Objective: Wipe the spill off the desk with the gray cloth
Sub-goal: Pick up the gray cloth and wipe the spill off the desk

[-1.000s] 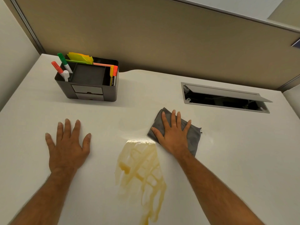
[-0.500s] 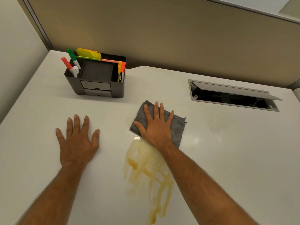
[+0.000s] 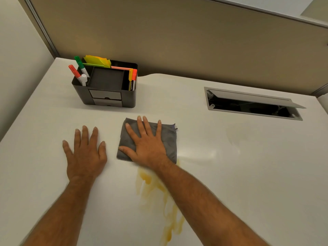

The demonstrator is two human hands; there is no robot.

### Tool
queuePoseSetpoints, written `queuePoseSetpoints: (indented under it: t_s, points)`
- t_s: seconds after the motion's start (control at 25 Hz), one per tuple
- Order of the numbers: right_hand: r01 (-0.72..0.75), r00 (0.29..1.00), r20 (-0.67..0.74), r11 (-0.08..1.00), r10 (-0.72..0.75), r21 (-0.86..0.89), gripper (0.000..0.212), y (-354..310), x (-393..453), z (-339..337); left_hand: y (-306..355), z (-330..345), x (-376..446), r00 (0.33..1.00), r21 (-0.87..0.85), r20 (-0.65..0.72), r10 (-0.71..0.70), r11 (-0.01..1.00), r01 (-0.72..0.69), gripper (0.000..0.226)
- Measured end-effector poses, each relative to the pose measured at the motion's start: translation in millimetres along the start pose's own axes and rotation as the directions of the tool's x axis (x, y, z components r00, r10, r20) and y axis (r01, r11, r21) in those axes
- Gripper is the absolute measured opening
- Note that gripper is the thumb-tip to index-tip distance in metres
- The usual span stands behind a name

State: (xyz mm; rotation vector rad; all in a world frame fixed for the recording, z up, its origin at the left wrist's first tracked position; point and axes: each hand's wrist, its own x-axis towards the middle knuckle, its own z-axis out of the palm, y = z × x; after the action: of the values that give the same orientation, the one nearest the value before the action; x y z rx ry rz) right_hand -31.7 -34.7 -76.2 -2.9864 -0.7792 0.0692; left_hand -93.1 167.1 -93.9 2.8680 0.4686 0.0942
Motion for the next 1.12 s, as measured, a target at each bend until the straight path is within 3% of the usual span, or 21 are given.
queuePoseSetpoints:
  t_s: [0.2,0.36,0.8,1.0,1.12]
  points:
    - [0.152,0.987,-0.047,0.988,-0.154,-0.037,0.08,15.2,-22.9,1.2,-1.5,1.3,0.0,1.0,0.001,-0.008,0.008,1.0,-0.008,0.075]
    - [0.165,0.985,-0.043,0.984,-0.168,-0.07,0.081,42.9,-34.1,-1.8,-1.8,2.0,-0.6,1.0,-0.014,-0.011,0.002,1.0,-0.002,0.073]
    - [-0.209,0.978,0.013,0.976,0.21,-0.067,0.08,138.3,-57.9,-12.4,-0.9,1.3,-2.2,1.0,-0.033,-0.015,0.001,0.999,-0.002,0.074]
    - [-0.404,0.915,-0.009,0.915,0.404,-0.004,0.08,134.1,-82.6,-9.6,-2.1,2.2,-2.4,1.0,-0.037,-0.009,0.0,0.999,0.0,0.073]
    - [-0.448,0.894,-0.012,0.894,0.448,0.007,0.08,119.6,-92.2,-7.1,-2.1,3.9,-3.3,1.0,-0.028,-0.022,0.005,1.0,-0.006,0.072]
